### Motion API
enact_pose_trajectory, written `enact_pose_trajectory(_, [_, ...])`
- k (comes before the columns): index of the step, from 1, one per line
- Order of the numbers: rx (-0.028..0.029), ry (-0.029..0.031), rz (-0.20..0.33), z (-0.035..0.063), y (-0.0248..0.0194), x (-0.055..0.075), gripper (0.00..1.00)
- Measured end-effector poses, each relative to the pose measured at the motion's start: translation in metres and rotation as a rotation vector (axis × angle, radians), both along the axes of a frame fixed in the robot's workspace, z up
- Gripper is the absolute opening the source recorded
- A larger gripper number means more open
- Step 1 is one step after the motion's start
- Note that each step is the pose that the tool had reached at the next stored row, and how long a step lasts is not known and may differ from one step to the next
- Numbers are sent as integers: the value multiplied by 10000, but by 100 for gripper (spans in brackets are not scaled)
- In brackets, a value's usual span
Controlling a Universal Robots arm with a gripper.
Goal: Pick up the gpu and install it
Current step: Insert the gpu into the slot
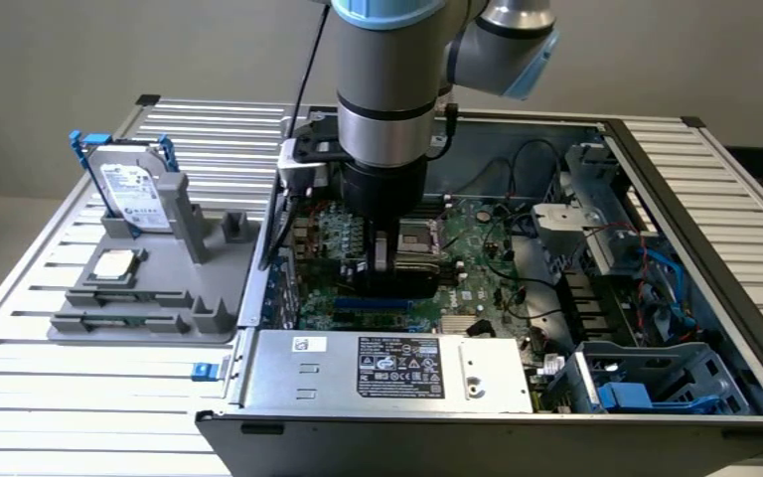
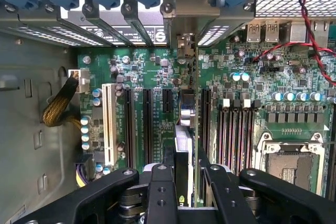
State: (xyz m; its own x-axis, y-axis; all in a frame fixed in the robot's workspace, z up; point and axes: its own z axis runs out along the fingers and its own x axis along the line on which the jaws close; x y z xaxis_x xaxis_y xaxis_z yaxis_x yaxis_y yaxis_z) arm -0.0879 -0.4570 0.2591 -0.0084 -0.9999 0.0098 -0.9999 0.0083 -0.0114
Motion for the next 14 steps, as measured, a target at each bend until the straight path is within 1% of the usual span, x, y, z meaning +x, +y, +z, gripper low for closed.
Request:
enact_pose_trajectory(8, [6, 0, -2, -9, -5, -1, 27])
enact_pose_trajectory(14, [50, 19, -14, -20, -5, -3, 27])
